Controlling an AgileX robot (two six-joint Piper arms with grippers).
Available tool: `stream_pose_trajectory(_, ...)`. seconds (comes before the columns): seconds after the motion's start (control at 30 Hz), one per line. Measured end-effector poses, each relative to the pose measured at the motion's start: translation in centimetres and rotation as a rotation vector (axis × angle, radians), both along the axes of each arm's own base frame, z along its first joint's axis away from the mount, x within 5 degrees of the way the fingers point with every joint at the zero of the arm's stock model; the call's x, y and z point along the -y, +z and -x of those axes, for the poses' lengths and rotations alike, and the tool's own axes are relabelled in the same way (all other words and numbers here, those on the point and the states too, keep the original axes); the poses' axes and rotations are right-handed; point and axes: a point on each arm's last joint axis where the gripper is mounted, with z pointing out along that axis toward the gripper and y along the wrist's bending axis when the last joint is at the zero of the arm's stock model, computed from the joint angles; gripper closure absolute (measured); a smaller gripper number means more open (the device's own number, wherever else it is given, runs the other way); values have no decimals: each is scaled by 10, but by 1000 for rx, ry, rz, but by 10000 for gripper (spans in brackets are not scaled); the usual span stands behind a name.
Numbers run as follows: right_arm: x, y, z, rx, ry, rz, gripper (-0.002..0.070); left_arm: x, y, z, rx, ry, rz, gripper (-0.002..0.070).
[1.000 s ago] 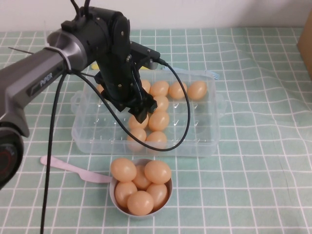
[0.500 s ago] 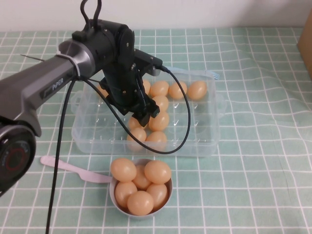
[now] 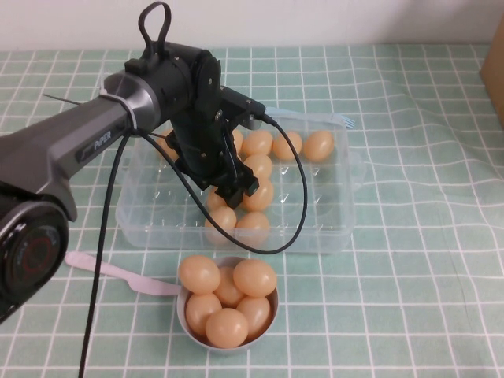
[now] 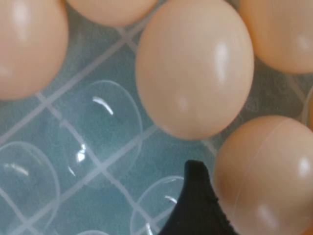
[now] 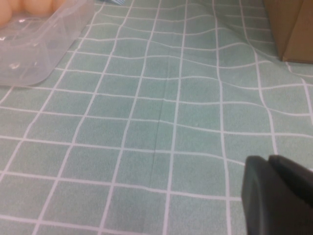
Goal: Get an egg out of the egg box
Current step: Pick up the egg from the plastic box
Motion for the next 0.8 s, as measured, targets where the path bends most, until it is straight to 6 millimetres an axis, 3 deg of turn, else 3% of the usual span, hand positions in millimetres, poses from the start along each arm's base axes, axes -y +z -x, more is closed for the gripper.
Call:
stream_pose_trajectory(0.33,0,0,0,0,0,0,694,2,-9,-3,4,-4,1,244)
stream_pose_trajectory(0.6,0,0,0,0,0,0,694,2,-9,-3,4,-10,-1,319)
stream_pose_trajectory(0.7,0,0,0,0,0,0,694,1,-3,-2,11,-12,0,319)
stream_pose_trajectory(0.8,0,0,0,0,0,0,694,-3,17,2,39,-16,-6,320)
